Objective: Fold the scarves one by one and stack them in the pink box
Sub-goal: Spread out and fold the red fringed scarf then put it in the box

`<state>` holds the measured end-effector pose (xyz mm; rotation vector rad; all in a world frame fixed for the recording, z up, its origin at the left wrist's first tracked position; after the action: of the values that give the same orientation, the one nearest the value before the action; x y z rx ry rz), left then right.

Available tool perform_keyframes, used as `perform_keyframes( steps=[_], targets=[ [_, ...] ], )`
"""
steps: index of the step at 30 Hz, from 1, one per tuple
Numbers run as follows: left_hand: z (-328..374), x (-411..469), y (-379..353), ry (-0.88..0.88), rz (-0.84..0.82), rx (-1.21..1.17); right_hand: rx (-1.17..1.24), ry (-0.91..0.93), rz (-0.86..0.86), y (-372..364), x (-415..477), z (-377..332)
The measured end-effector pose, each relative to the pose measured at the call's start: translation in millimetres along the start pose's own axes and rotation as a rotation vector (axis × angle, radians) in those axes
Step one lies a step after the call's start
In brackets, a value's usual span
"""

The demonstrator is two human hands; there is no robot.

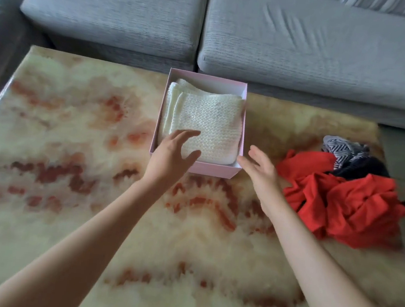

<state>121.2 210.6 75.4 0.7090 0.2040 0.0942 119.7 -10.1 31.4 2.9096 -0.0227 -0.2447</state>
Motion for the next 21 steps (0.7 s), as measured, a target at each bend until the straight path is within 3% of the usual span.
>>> perform_keyframes(
  steps=[7, 12, 14, 21],
  targets=[
    [24, -52, -100, 0.121, -0.277, 0.03, -0.088, -0.179, 0.071, 80, -70, 70],
    [56, -71, -163, 0.168, -0.415, -0.031, -0.538, -0.054, 0.392, 203, -86, 85],
    [66, -79, -186, 0.186, -0.457, -0.063, -0.603, -0.075, 0.554, 249, -98, 88],
    [82, -94, -252, 0.234, -0.515, -0.078, -0.237, -0.205, 0.811, 353, -81, 119]
  ],
)
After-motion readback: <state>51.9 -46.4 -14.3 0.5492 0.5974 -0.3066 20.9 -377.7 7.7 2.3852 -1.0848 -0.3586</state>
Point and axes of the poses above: each hand's wrist, its own x-axis towards the middle knuckle, its own y-axis out of the back of the hand, z = x × y, the point moved 10 cm from there along x, towards the middle knuckle, and after that the axes turned 13 degrees about y, right-handed, at the moved point
